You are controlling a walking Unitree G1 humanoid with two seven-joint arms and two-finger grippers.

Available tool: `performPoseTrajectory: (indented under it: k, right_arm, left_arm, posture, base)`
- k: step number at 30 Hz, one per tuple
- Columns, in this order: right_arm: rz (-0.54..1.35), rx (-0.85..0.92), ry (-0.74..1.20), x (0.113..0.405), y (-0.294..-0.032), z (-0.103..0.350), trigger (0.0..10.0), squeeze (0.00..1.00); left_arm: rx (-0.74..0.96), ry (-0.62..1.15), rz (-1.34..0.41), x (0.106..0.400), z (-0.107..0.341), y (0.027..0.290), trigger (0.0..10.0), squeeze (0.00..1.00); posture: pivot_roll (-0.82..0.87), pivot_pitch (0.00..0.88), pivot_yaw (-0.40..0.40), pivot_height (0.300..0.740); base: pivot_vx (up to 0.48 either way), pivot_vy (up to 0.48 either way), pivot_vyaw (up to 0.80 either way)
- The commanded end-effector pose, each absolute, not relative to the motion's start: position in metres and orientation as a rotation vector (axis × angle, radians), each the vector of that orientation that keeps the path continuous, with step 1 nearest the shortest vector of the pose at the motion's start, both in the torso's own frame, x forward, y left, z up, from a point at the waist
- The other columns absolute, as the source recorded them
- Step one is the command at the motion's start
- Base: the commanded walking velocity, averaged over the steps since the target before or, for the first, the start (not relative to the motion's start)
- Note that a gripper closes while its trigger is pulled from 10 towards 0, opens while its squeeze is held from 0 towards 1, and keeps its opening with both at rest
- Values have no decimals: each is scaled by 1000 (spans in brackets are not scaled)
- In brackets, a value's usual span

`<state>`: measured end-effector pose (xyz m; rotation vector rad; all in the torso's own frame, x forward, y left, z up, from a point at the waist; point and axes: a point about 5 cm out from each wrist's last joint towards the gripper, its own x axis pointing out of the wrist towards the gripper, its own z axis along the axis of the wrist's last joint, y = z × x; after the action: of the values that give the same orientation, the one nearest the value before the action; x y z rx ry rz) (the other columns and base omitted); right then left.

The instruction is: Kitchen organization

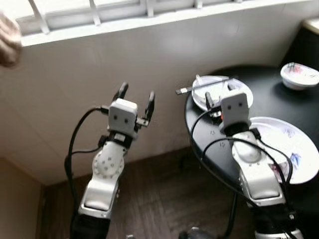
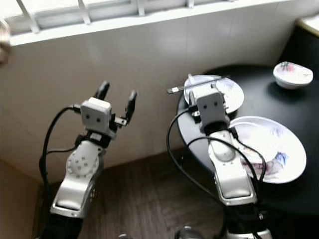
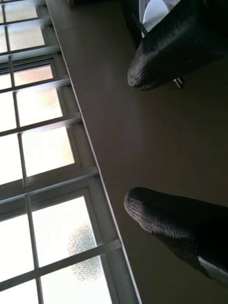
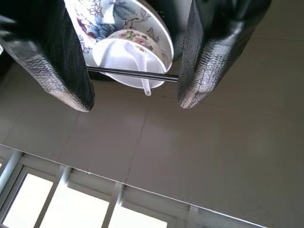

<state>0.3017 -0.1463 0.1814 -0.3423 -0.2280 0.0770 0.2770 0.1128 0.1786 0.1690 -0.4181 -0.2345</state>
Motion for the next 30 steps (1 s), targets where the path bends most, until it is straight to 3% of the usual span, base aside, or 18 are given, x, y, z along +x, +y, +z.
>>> performPoseTrajectory:
  k: [1,5,12,21,27,30]
  right_arm:
    - [66,-359,-217,303,-150,181,10000,0]
    - [64,-362,-211,303,-150,180,10000,0]
    - [65,-365,-199,303,-149,178,10000,0]
    - [74,-366,-163,304,-152,172,10000,0]
    - [158,-376,-106,302,-145,160,10000,0]
    - [287,-383,-24,297,-140,143,10000,0]
  left_arm:
    - [181,-421,-248,277,180,109,10000,0]
    - [188,-416,-253,277,179,108,10000,0]
    - [190,-415,-253,277,178,109,10000,0]
    - [179,-420,-249,277,179,110,10000,0]
    - [181,-413,-251,277,177,109,10000,0]
    - [186,-406,-254,279,176,109,10000,0]
  posture:
    - [-163,0,36,740]
    - [-163,0,36,740]
    - [-161,0,39,740]
    - [-159,0,39,740]
    - [-161,0,41,740]
    - [-161,0,43,740]
  base:
    - [0,0,0]
    - [0,0,0]
    - [0,-468,0]
    - [0,0,0]
    - [0,0,0]
    - [0,0,0]
